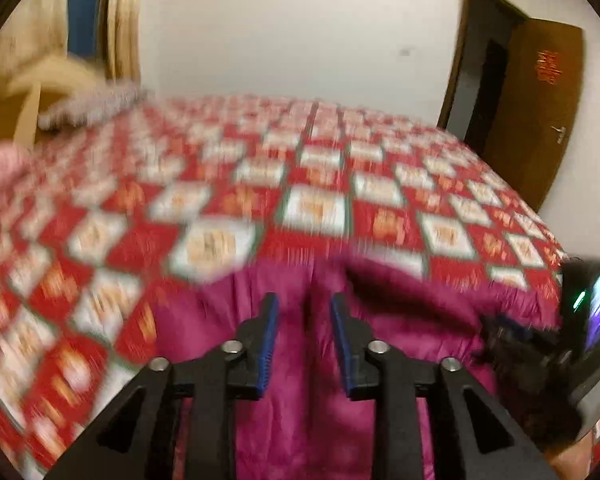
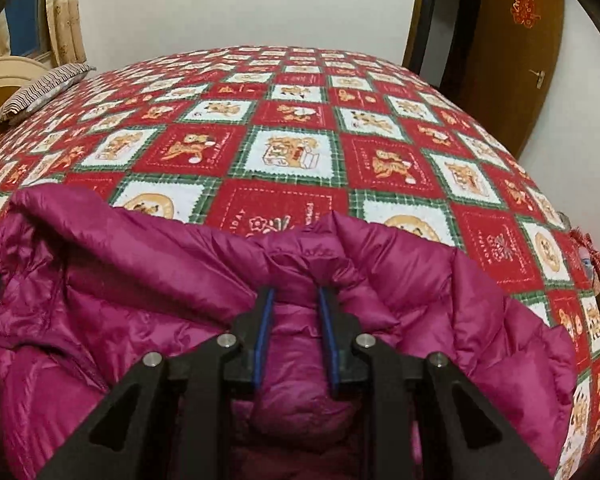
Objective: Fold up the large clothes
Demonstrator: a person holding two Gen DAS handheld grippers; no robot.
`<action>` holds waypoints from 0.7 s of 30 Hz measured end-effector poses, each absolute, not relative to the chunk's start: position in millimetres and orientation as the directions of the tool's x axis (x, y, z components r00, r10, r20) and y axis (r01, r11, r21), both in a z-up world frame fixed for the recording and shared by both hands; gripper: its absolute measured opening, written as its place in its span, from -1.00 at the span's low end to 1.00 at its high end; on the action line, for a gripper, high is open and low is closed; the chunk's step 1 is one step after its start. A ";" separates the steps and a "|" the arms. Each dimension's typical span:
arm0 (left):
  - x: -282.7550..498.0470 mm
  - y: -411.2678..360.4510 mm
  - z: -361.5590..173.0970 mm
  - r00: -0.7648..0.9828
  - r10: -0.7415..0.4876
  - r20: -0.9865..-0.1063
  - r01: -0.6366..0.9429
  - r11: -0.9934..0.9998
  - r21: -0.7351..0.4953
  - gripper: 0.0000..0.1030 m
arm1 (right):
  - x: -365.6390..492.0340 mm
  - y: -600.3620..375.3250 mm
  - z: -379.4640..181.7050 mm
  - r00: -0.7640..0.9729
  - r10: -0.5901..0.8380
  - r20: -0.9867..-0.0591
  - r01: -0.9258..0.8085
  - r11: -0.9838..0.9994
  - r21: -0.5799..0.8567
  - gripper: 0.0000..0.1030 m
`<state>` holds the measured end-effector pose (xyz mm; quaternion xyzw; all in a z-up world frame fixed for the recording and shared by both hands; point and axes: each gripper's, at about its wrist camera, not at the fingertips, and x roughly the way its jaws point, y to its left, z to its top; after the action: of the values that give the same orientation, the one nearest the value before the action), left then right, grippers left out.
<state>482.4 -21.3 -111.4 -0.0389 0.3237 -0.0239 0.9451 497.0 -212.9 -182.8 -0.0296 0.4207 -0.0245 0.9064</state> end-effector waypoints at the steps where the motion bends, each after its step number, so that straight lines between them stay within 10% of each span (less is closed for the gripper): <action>1: 488.7 -25.8 -98.8 0.804 -0.078 -0.590 0.039 0.996 -0.078 -0.02 | 495.8 -212.0 -182.8 0.648 -0.074 -0.758 0.020 0.997 -0.080 -0.49; 4: 526.7 -45.7 -67.8 0.834 -0.078 -0.546 0.063 0.997 -0.048 0.59 | 497.8 -212.0 -183.1 0.655 -0.080 -0.752 0.021 0.996 -0.088 -0.49; 13: 579.9 -65.2 -159.5 0.670 0.178 -0.720 -0.050 0.979 0.196 0.60 | 495.7 -215.4 -183.3 0.667 -0.070 -0.742 0.024 0.997 -0.073 -0.49; 21: 559.2 -35.8 -195.8 0.631 0.080 -0.771 -0.091 0.995 0.029 0.65 | 493.9 -209.7 -180.9 0.672 -0.081 -0.736 0.020 0.996 -0.092 -0.49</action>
<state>559.2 -35.8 -195.8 -0.0066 0.4268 0.0474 0.9031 493.9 -209.7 -180.9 -0.0381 0.4040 -0.0278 0.9135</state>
